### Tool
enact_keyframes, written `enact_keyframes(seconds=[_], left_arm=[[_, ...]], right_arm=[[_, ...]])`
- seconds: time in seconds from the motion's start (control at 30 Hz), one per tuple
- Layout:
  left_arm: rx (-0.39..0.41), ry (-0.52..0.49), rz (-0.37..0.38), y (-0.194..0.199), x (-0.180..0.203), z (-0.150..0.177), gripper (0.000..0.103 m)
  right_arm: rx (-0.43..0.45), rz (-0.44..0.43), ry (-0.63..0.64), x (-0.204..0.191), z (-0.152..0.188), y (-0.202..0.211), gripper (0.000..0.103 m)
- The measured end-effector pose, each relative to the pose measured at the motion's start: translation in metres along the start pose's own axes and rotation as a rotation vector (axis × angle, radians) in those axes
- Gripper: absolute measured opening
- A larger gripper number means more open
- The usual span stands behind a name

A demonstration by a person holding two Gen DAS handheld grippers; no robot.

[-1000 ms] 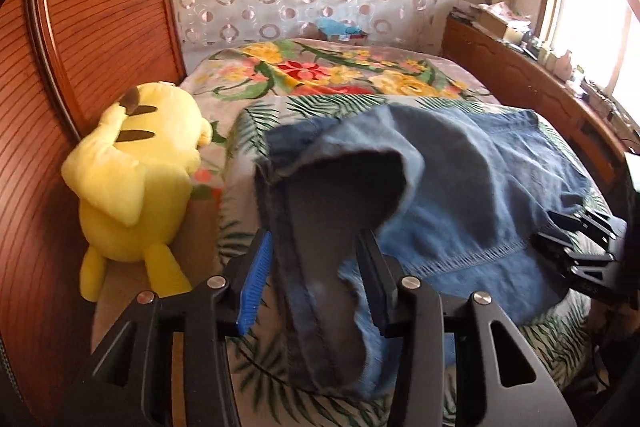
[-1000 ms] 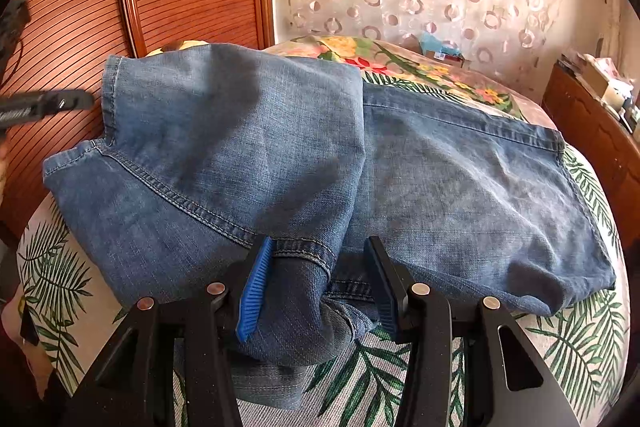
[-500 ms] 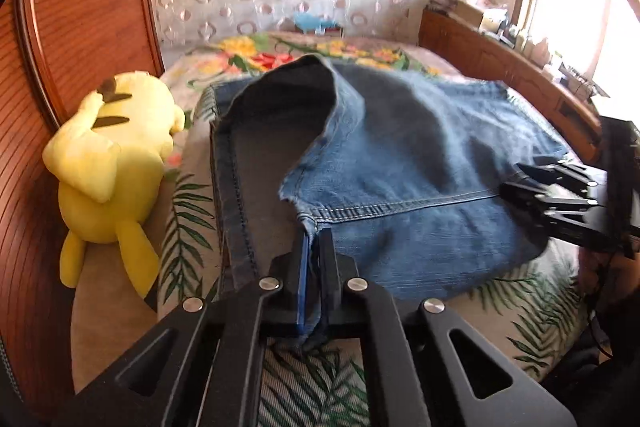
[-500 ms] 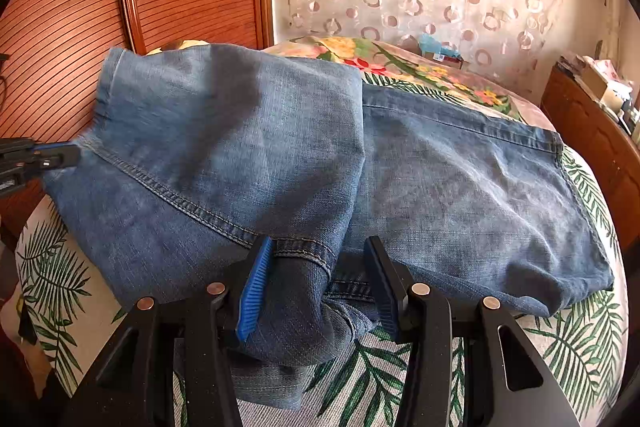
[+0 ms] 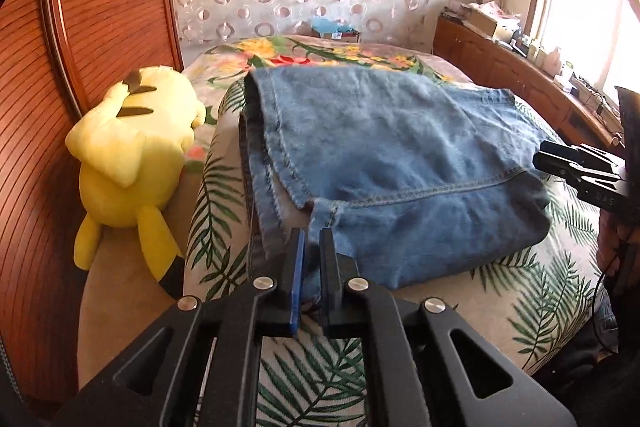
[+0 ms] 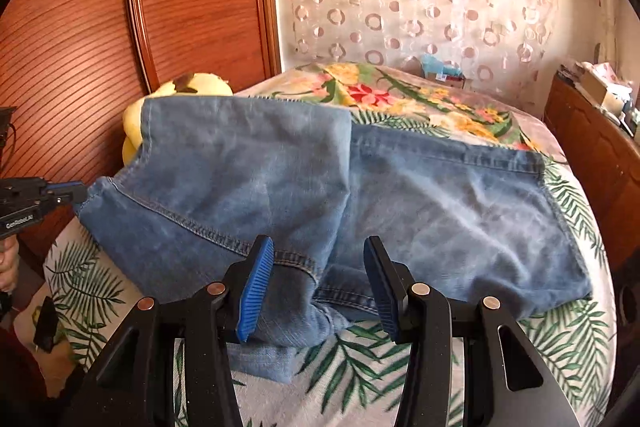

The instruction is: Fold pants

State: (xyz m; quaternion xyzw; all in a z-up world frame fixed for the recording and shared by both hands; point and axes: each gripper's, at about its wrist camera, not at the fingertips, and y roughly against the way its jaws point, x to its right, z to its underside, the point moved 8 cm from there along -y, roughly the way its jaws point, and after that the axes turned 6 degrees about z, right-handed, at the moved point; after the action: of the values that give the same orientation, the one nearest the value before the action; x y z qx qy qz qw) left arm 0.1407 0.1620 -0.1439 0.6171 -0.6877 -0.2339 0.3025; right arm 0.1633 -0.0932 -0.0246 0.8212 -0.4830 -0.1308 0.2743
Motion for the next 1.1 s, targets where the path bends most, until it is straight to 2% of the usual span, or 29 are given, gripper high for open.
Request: enact_keyframes(seconds=[0.1, 0.2, 0.27, 0.33, 0.43, 0.53, 0.77, 1.1], left_arm=[[0.009, -0.008, 0.017, 0.001, 0.007, -0.006, 0.017], [0.012, -0.028, 0.025, -0.002, 0.017, -0.011, 0.03], [0.015, -0.034, 0.04, -0.004, 0.022, -0.014, 0.046], [0.019, -0.044, 0.067, -0.007, 0.032, -0.017, 0.051], [0.022, -0.058, 0.078, -0.015, 0.047, -0.021, 0.08], [0.022, -0.059, 0.116, -0.023, 0.065, -0.025, 0.08], [0.024, -0.109, 0.128, -0.044, 0.105, -0.026, 0.08], [0.008, -0.137, 0.123, -0.069, 0.13, -0.015, 0.08]], right_arm=[[0.01, 0.005, -0.006, 0.009, 0.001, 0.007, 0.049], [0.018, 0.017, -0.01, 0.011, 0.005, 0.015, 0.049], [0.021, 0.026, -0.016, 0.014, 0.008, 0.019, 0.049], [0.022, 0.036, -0.018, 0.015, 0.012, 0.025, 0.049], [0.017, 0.048, -0.024, 0.021, 0.019, 0.03, 0.049], [0.008, 0.058, -0.03, 0.028, 0.024, 0.033, 0.049], [-0.002, 0.075, -0.051, 0.042, 0.032, 0.039, 0.049], [-0.022, 0.093, -0.083, 0.057, 0.045, 0.041, 0.049]])
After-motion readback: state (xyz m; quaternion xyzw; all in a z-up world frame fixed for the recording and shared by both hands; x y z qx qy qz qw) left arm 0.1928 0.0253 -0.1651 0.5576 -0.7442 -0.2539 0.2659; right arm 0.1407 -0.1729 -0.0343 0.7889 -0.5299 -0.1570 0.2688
